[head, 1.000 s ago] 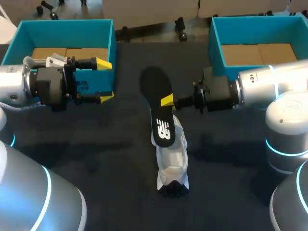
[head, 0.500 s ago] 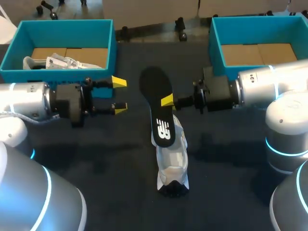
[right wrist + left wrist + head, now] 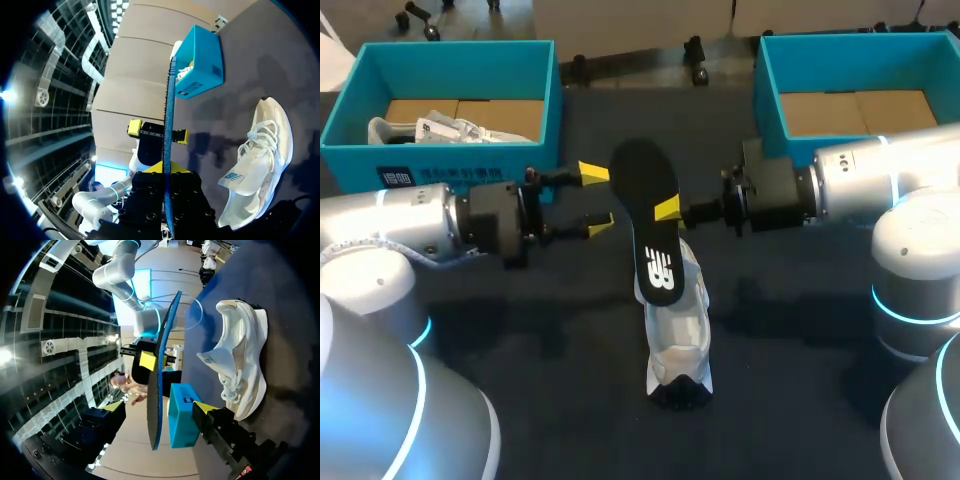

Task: Take the shoe out of the shoebox, open the shoe tongue, remove and reinsert the insole, then place the shoe into the shoebox

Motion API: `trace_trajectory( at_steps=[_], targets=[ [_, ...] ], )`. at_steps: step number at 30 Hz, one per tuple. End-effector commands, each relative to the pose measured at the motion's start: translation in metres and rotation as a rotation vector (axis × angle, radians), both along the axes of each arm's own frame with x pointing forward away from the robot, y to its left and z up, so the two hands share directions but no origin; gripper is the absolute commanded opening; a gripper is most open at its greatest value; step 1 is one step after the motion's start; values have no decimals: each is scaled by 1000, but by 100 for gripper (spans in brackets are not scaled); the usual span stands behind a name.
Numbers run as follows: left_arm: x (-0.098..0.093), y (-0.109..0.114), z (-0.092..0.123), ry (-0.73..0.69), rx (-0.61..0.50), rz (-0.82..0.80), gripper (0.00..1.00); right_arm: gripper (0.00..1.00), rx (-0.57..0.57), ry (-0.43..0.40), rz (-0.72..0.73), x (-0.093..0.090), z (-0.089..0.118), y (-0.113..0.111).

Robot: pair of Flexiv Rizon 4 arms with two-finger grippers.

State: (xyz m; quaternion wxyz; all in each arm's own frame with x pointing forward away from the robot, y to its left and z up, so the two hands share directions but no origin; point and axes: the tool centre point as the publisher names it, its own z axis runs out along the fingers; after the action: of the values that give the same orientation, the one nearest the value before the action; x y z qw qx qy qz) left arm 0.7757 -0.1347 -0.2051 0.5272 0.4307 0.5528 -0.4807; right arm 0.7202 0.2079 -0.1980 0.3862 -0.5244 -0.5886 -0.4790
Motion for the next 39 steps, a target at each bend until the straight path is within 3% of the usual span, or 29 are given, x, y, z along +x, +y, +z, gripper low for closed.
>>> trace_trajectory(
  at_steps=[1, 9, 19, 25, 39],
  targets=[
    [1, -15, 0, 1, -18, 10, 82, 0, -4, 1, -3, 0, 0, 2],
    [-2, -30, 2, -10, -28, -11, 73, 0, -4, 1, -3, 0, 0, 2],
    [1, -33, 1, -18, -43, 24, 64, 0, -4, 1, -3, 0, 0, 2],
    [3, -37, 5, -23, -52, 35, 49, 0, -4, 1, -3, 0, 0, 2],
    [6, -43, 5, -27, -57, 37, 45, 0, -4, 1, -3, 0, 0, 2]
  ],
)
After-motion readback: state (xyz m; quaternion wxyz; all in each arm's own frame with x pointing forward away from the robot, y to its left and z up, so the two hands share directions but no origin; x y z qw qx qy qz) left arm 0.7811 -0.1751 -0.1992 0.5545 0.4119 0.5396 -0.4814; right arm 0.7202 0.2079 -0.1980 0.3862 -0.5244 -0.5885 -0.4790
